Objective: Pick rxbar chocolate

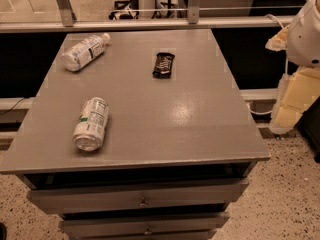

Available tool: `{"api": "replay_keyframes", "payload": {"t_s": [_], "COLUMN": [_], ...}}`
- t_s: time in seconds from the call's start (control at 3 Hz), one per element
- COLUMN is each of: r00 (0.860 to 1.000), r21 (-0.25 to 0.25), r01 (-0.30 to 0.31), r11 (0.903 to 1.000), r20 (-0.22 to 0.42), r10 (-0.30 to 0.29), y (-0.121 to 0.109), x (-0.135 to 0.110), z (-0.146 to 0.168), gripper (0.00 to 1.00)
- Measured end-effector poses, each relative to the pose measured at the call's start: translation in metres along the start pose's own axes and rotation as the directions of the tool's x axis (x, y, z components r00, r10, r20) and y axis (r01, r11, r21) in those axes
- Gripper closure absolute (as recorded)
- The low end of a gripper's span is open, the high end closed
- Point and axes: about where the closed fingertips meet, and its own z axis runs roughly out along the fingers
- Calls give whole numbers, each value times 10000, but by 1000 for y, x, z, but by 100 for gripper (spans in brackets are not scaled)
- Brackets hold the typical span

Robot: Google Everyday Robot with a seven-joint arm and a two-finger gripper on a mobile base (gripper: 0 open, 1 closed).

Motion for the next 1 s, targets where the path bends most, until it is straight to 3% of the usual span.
{"api": "replay_keyframes", "payload": {"t_s": [0.33, 0.67, 1.0], "r00": [10000, 9971, 9807], "r21": [14, 175, 177], "r01": [-11, -194, -68], "r11": [10000, 9997, 9998], "r20": [30, 743, 1955], "r10": [11, 181, 32], "y": [0, -9, -38], "x": [-1, -21, -66], "z": [1, 21, 65], "gripper": [0, 0, 0]}}
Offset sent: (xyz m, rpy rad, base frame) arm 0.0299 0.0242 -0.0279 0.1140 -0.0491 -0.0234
